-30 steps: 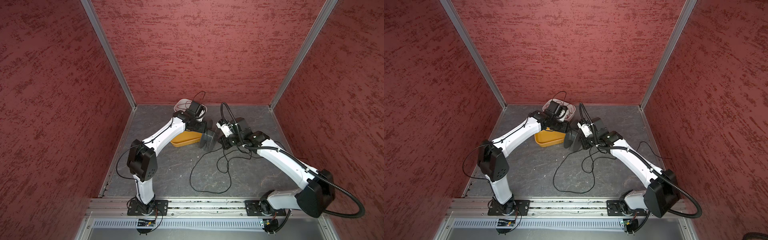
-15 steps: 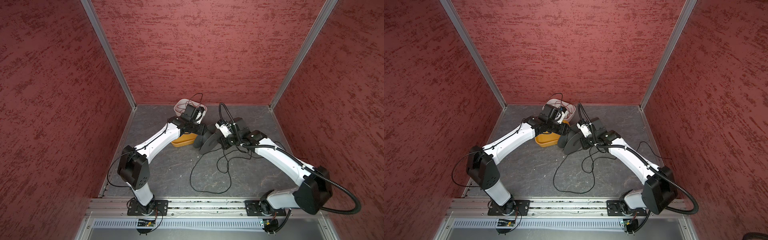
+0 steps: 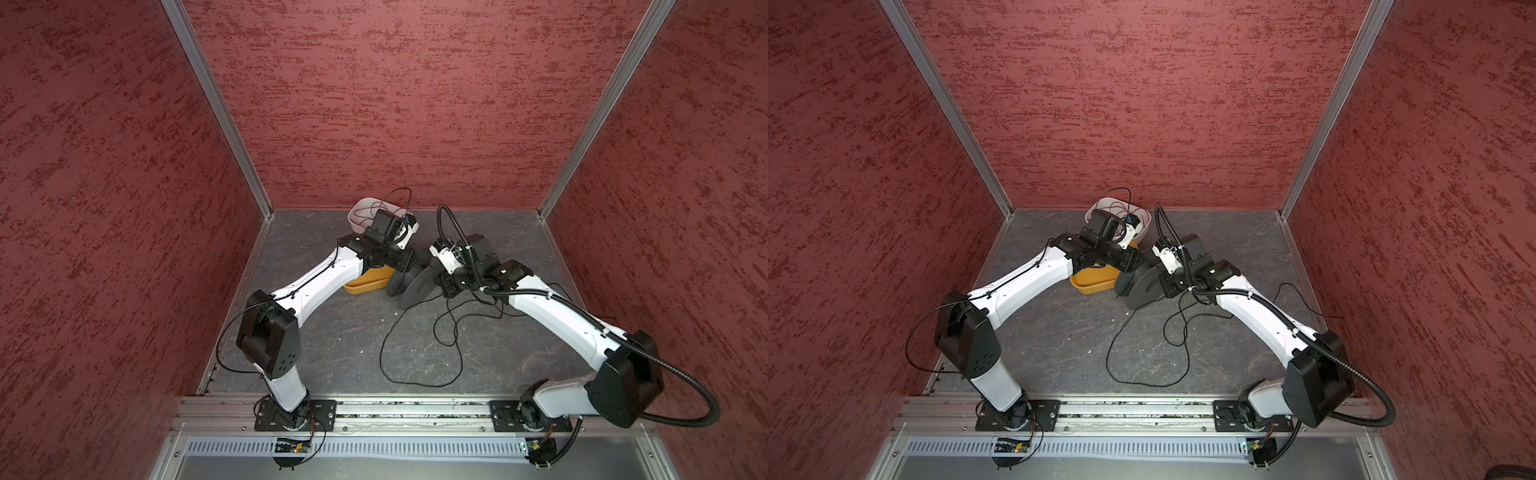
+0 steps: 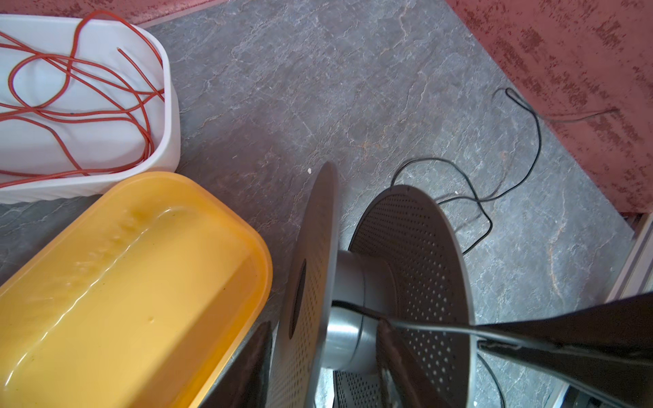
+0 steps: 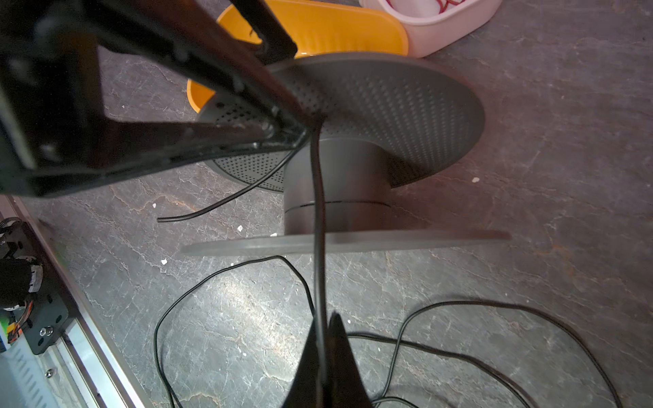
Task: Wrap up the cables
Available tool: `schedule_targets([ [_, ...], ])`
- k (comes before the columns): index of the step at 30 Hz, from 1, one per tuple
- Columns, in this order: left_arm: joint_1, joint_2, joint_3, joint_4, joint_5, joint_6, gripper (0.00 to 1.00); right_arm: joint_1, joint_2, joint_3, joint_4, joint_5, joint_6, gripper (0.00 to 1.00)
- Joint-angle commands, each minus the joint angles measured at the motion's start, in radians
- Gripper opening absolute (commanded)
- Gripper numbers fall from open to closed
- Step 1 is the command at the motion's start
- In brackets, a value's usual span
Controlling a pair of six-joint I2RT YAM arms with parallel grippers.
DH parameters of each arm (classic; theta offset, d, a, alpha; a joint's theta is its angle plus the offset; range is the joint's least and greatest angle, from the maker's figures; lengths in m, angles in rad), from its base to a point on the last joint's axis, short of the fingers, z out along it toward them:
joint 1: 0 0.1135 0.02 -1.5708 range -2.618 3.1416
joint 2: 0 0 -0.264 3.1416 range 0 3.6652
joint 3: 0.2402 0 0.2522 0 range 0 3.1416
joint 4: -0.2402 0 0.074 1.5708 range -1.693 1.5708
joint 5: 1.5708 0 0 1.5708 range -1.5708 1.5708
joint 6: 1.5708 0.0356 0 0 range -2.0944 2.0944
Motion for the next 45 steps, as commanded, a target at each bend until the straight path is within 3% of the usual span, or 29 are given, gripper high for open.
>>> schedule_targets([
  [1, -0.005, -0.016, -0.026, -0.016, -0.013, 0.038, 0.47, -0.008, 0.015, 0.034, 0.034, -0.007, -0.037, 0.0],
  [23, -0.006, 0.069, -0.003, 0.052, -0.023, 0.051, 0.37, -0.008, 0.037, 0.062, 0.074, -0.059, -0.093, 0.0],
  [31, -0.003, 0.081, -0.018, 0.087, -0.034, 0.039, 0.25, -0.008, 0.037, 0.05, 0.077, -0.055, -0.096, 0.0],
  [45, -0.001, 0.115, -0.008, 0.128, -0.024, 0.015, 0.12, -0.008, 0.037, 0.001, 0.099, -0.031, -0.067, 0.0],
])
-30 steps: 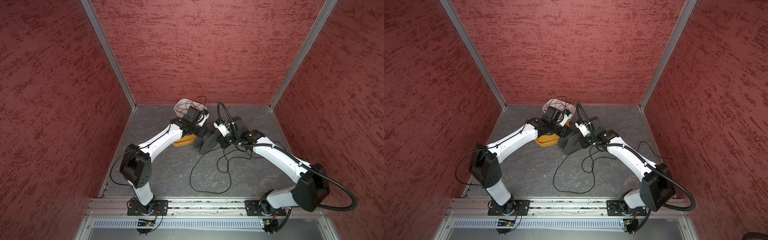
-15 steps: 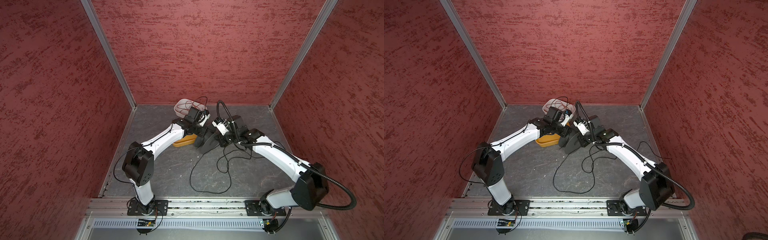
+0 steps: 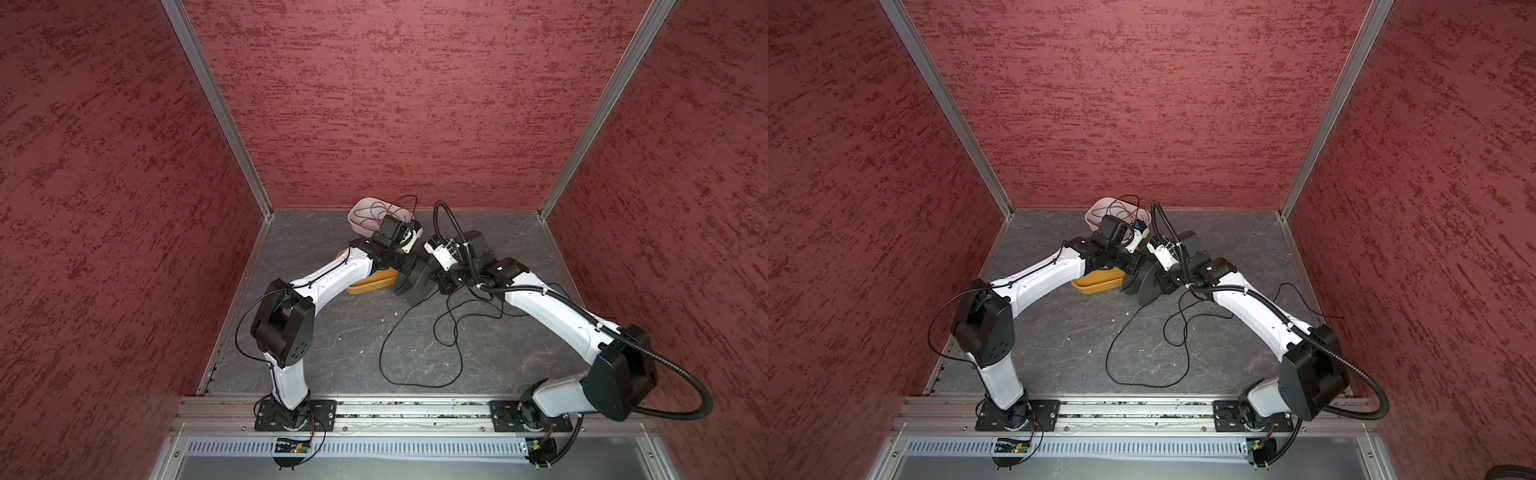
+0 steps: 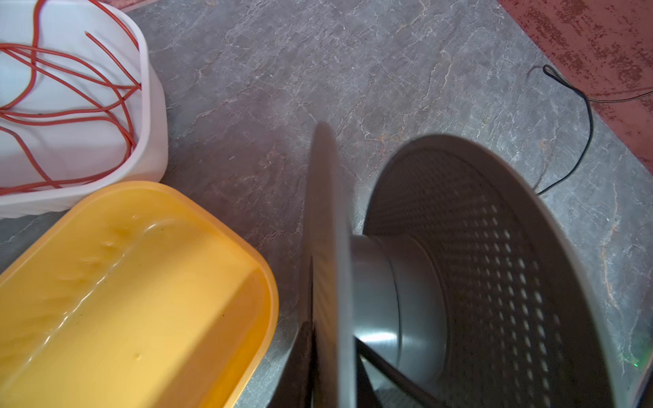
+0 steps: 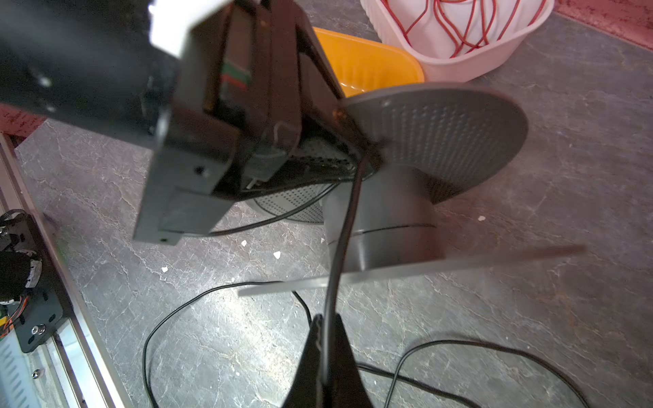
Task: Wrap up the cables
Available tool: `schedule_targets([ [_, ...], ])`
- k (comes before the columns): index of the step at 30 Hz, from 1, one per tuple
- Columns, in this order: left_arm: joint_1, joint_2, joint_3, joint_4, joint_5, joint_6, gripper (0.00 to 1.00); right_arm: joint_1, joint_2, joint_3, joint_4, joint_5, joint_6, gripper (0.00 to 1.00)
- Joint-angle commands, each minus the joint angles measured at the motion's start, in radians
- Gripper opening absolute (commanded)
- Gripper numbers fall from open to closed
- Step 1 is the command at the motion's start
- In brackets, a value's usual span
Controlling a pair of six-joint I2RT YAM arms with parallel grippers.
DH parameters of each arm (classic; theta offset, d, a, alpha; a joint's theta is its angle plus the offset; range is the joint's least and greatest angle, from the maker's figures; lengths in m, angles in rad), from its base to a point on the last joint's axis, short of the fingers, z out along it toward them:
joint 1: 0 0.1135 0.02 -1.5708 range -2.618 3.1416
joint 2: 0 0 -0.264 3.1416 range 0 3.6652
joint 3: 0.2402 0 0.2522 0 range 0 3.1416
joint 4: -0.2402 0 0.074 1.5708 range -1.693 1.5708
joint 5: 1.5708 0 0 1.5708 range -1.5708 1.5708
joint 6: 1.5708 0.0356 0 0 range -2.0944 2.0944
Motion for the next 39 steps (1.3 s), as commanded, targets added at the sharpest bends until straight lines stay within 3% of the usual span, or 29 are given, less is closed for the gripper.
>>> schedule_targets([
  [1, -0.001, 0.013, 0.003, 0.026, -0.002, -0.008, 0.12, -0.008, 0.006, -0.022, 0.042, 0.005, -0.001, 0.0],
  [8, -0.002, 0.025, 0.01, 0.035, 0.001, -0.012, 0.09, -0.007, 0.001, -0.047, 0.061, 0.003, 0.007, 0.0],
  [13, -0.003, 0.031, 0.016, 0.04, 0.01, -0.02, 0.2, -0.008, -0.011, -0.048, 0.08, -0.016, -0.003, 0.0],
  [16, -0.005, 0.035, 0.016, 0.049, 0.015, -0.026, 0.2, -0.008, -0.007, -0.034, 0.075, -0.019, -0.006, 0.0],
  [30, -0.014, 0.059, 0.049, 0.059, -0.006, -0.051, 0.0, -0.008, -0.011, -0.059, 0.092, 0.028, 0.014, 0.0],
  [33, -0.019, 0.056, 0.06, 0.04, -0.029, -0.052, 0.0, -0.007, -0.019, -0.066, 0.112, 0.043, 0.036, 0.11],
  [39, -0.019, 0.051, 0.142, -0.078, -0.1, -0.067, 0.0, -0.009, -0.073, -0.133, 0.218, 0.064, 0.107, 0.61],
])
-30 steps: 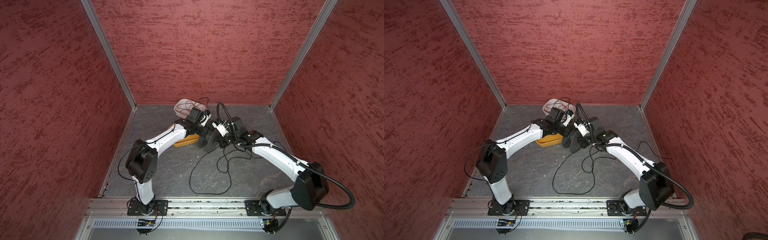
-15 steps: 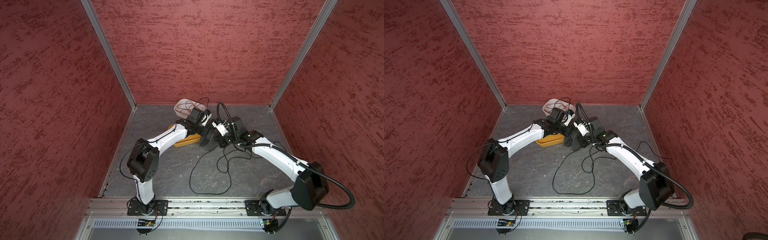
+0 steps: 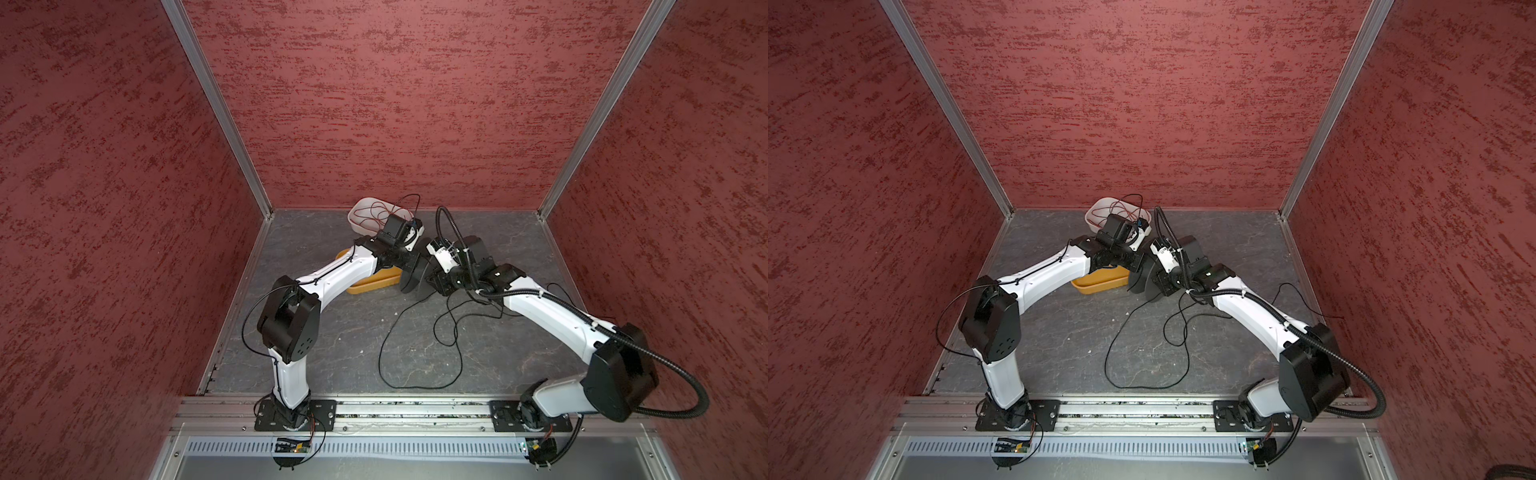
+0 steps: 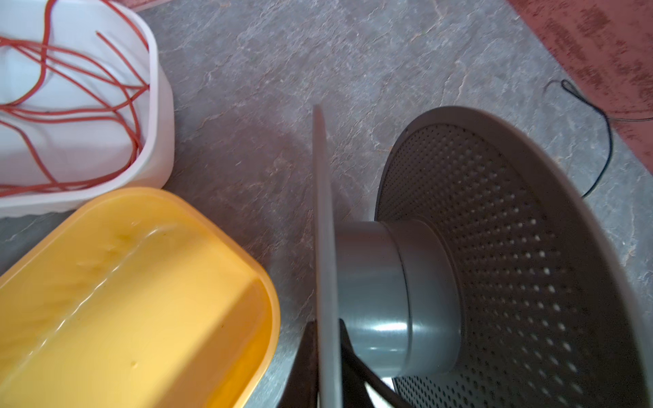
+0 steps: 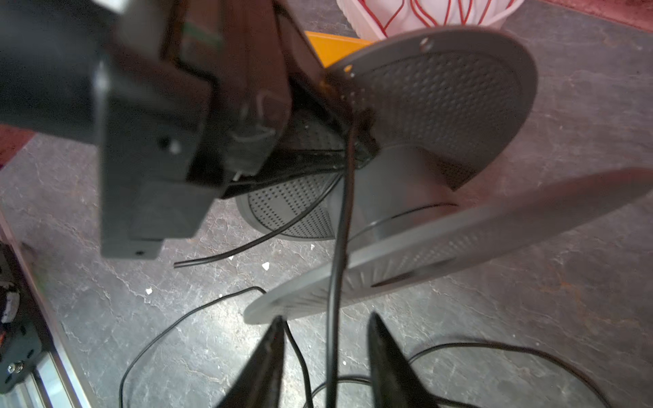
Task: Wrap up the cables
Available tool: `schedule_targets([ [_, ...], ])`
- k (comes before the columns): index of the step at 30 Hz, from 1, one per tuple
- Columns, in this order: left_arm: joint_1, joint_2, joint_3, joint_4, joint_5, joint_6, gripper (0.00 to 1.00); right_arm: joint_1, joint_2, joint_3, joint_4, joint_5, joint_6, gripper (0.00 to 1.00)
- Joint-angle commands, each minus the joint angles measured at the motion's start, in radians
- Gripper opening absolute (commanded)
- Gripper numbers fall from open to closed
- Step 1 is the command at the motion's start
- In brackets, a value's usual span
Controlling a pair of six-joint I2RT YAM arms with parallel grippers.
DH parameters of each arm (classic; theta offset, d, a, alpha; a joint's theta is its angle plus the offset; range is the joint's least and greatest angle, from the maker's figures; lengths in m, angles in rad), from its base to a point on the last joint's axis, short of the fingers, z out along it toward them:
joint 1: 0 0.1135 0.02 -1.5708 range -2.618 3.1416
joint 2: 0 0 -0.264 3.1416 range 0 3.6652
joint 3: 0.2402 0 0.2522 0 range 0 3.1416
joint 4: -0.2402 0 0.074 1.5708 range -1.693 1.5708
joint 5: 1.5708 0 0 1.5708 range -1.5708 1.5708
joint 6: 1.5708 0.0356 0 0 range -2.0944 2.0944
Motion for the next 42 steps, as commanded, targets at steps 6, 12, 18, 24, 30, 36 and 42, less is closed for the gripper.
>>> schedule_targets([
  [6, 0.002, -0.012, 0.213, -0.209, -0.158, -0.058, 0.0, -0.006, -0.173, -0.176, 0.305, 0.05, 0.117, 0.99],
  [12, 0.024, -0.035, 0.317, -0.304, -0.174, -0.136, 0.0, -0.005, -0.194, -0.248, 0.421, 0.065, 0.179, 0.99],
  [18, 0.063, -0.034, 0.398, -0.371, -0.199, -0.193, 0.0, 0.028, -0.193, -0.337, 0.58, 0.065, 0.211, 0.81],
  [24, 0.079, -0.031, 0.487, -0.443, -0.258, -0.21, 0.0, 0.113, -0.139, -0.442, 0.829, 0.112, 0.248, 0.78],
  [30, 0.096, -0.033, 0.544, -0.488, -0.27, -0.229, 0.0, 0.201, -0.041, -0.482, 1.038, 0.156, 0.262, 0.77],
  [36, 0.102, -0.044, 0.568, -0.517, -0.26, -0.235, 0.0, 0.221, 0.137, -0.525, 1.32, 0.165, 0.383, 0.62],
  [42, 0.111, -0.065, 0.566, -0.531, -0.25, -0.241, 0.0, 0.242, 0.294, -0.505, 1.478, 0.145, 0.444, 0.6],
])
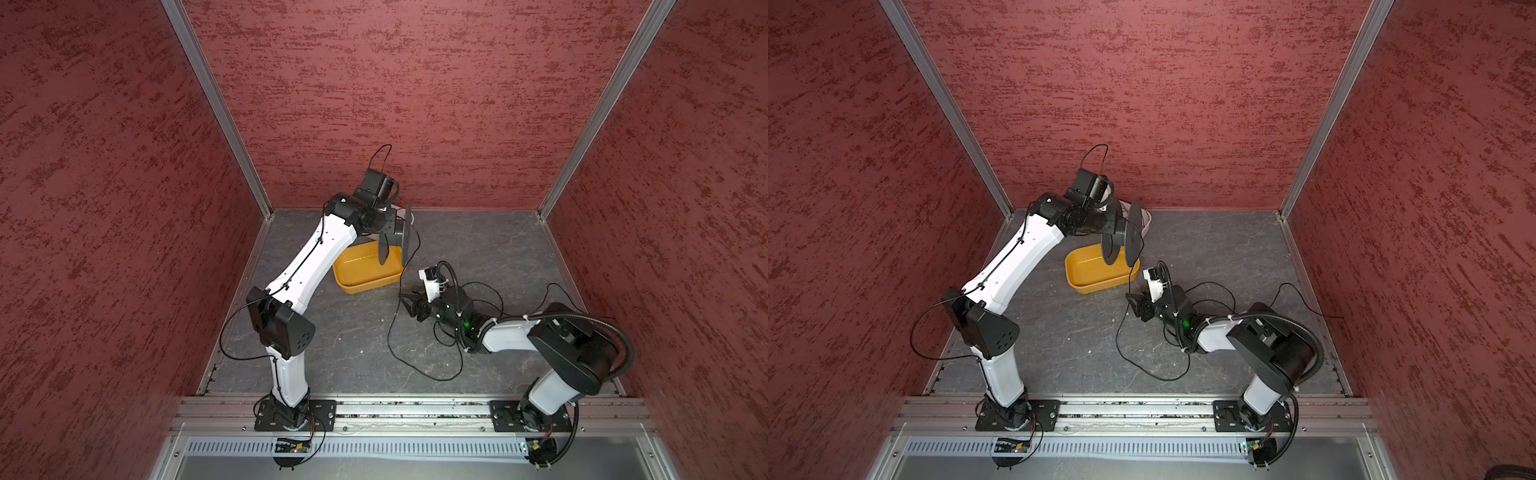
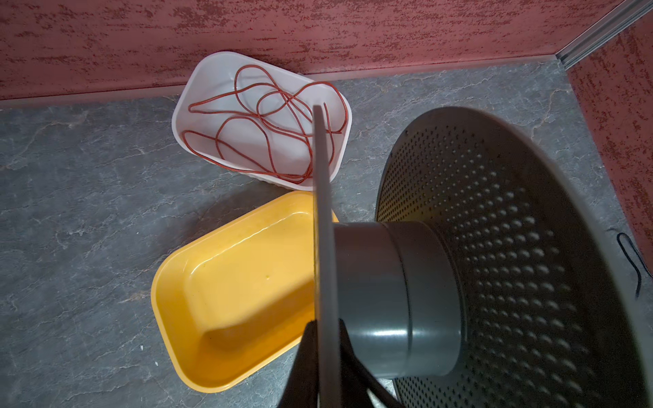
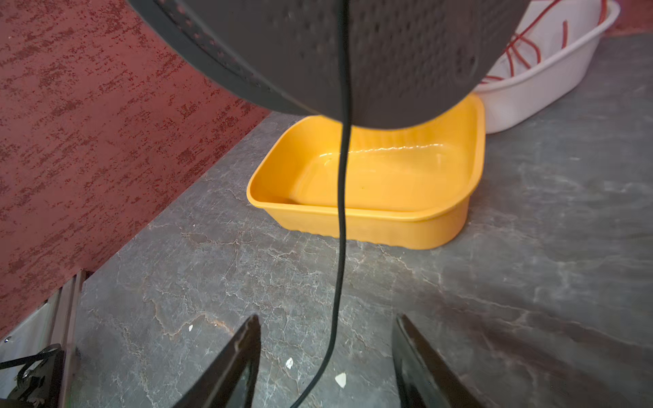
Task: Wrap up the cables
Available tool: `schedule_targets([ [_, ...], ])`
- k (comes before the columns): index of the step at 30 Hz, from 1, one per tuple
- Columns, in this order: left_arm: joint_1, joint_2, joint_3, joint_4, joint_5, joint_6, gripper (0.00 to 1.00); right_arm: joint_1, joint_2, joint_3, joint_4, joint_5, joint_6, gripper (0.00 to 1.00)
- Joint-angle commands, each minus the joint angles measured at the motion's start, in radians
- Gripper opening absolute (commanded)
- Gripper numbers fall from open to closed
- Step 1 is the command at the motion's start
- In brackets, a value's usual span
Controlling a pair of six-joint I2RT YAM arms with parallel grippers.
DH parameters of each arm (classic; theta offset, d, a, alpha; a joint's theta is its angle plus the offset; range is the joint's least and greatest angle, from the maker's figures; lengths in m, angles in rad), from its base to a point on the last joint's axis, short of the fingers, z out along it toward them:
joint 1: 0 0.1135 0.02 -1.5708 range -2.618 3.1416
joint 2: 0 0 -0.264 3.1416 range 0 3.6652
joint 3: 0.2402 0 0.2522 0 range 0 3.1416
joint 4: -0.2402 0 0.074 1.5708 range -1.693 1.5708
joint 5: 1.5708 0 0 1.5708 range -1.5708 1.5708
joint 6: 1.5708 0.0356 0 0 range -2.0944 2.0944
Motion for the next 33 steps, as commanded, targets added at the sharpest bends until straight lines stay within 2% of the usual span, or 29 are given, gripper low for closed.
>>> schedule_targets([
  [1, 0.009, -0.066, 0.029, 0.024, 0.006, -0.016, 0.0, 0.018, 0.051, 0.023, 0.198, 0.016, 0.068, 0.6],
  [4, 0.013, -0.084, 0.014, 0.031, 0.015, -0.017, 0.0, 0.027, 0.1, 0.048, 0.201, 0.02, 0.088, 0.58],
  [10, 0.022, -0.106, -0.002, 0.04, 0.016, -0.026, 0.0, 0.042, 0.195, 0.093, 0.187, -0.001, 0.125, 0.41],
  [15, 0.031, -0.135, -0.038, 0.063, 0.031, -0.026, 0.0, 0.042, 0.215, 0.109, 0.174, -0.021, 0.138, 0.2],
  [18, 0.051, -0.151, -0.058, 0.062, 0.038, -0.019, 0.0, 0.042, 0.15, 0.081, 0.124, 0.011, 0.123, 0.03],
  [19, 0.061, -0.159, -0.074, 0.069, 0.046, -0.015, 0.0, 0.043, 0.116, 0.07, 0.1, 0.017, 0.105, 0.0],
  [23, 0.083, -0.204, -0.151, 0.119, 0.064, 0.012, 0.0, 0.041, -0.054, 0.072, -0.109, 0.078, -0.016, 0.0],
  [27, 0.093, -0.243, -0.211, 0.133, 0.095, 0.029, 0.0, 0.012, -0.19, 0.165, -0.407, 0.153, -0.099, 0.0],
  [30, 0.093, -0.27, -0.246, 0.131, 0.131, 0.031, 0.0, -0.052, -0.218, 0.288, -0.627, 0.115, -0.14, 0.0],
  [33, 0.094, -0.3, -0.273, 0.133, 0.187, 0.03, 0.0, -0.117, -0.181, 0.436, -0.822, 0.067, -0.168, 0.0],
])
